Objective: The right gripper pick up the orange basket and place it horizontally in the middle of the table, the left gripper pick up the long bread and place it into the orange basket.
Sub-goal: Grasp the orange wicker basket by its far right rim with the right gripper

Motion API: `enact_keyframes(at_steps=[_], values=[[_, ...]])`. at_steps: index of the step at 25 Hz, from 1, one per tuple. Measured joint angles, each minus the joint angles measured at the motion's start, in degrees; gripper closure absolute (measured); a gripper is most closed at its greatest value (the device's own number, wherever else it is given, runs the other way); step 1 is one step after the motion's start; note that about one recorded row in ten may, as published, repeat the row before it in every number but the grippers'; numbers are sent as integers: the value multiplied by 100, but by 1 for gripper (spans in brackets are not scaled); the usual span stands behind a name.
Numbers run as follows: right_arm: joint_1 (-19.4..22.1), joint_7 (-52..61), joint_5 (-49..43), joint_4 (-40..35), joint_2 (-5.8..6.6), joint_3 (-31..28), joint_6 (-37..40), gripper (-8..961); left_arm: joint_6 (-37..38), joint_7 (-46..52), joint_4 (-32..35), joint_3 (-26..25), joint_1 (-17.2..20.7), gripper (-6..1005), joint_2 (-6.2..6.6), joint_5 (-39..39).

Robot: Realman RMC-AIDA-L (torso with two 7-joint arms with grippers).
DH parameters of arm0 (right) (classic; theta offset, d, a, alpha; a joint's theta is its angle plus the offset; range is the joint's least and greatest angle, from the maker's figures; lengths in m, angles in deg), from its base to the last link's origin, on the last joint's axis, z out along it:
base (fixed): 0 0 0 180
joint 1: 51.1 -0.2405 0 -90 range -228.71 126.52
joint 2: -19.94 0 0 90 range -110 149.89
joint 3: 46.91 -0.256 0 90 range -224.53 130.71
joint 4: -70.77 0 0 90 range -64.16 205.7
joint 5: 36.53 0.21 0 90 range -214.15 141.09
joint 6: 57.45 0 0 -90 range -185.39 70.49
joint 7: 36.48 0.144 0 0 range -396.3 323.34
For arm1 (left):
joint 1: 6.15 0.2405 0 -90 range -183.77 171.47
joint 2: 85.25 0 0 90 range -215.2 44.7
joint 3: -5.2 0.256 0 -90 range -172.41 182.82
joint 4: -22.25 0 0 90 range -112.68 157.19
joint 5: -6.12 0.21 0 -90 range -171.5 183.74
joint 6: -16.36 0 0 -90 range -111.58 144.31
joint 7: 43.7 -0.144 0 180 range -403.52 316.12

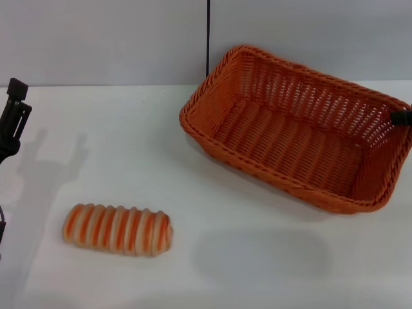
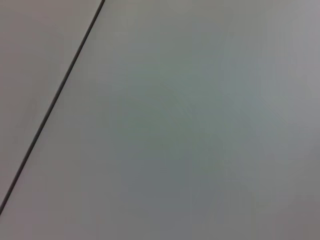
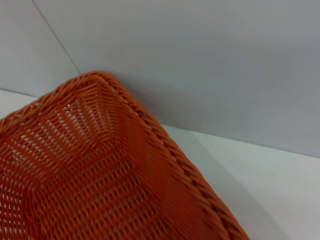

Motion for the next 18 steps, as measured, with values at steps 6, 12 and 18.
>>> enact_keyframes(at_steps=[6,12,18], values=[[-1,-335,29,100,-38,-105,86,263,-1,0,0,0,-2,142,0,0],[17,-648,192,248,-63,-113,90,462,-2,-1,0,0,1,142,0,0],[27,-844,280,410,-68,-114,72,735,-15,0,0,0,-1,143,0,0]])
